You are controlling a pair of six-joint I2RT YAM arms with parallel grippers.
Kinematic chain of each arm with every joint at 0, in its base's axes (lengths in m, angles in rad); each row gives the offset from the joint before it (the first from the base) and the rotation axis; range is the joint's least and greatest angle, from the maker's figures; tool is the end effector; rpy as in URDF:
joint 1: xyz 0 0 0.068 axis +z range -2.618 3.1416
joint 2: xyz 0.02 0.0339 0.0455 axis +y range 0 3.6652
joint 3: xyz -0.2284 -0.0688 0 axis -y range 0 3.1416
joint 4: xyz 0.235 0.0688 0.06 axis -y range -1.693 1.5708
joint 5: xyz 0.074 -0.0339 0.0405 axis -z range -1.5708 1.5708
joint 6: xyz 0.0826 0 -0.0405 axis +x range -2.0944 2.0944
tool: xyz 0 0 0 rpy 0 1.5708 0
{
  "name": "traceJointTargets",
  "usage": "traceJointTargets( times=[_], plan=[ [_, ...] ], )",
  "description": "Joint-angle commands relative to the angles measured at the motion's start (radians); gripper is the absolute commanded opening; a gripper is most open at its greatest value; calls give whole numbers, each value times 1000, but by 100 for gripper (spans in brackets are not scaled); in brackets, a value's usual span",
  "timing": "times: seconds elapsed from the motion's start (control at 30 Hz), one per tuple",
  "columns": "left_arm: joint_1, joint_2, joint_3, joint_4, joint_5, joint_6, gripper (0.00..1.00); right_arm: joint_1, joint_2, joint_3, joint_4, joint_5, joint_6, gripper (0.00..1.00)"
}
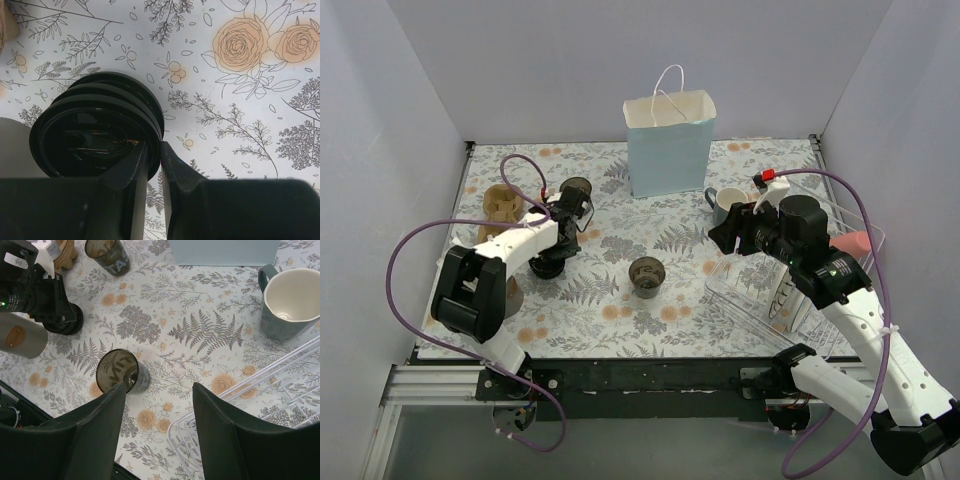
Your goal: Pack the takeout coffee
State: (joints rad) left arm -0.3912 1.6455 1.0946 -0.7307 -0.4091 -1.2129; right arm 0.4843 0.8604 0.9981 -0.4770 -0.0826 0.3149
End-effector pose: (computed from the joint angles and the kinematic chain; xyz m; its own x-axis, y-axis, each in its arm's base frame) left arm 0.3004 -0.0884 0.1258 -0.5398 -0.7069 -0.4570 -0.7441 0.6546 -0.1336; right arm 0.2119 0.1192 0.3263 -0.4451 0.1146 -0.8881 -0.4154 0.8522 0.3182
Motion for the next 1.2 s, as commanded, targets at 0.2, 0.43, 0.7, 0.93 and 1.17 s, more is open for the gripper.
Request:
traceJointTargets(
  times=[0.2, 0.43, 0.7, 0.93, 1.17],
  plan=[
    [-6, -115, 77, -53, -11, 1, 13, -3, -18, 11, 17, -22, 10, 64],
    [-6, -90, 38, -24, -2, 1, 16, -4, -15, 11, 21, -32, 16, 64],
    [-6, -53, -1, 14, -17, -2, 18, -4, -20, 27, 6, -22, 9, 64],
    [-6, -26, -13, 28, -22, -2, 22, -4, -20, 39, 0, -23, 9, 64],
    [-6, -29, -10, 22, -46, 4, 20, -3, -18, 50, -5, -23, 7, 64]
  ],
)
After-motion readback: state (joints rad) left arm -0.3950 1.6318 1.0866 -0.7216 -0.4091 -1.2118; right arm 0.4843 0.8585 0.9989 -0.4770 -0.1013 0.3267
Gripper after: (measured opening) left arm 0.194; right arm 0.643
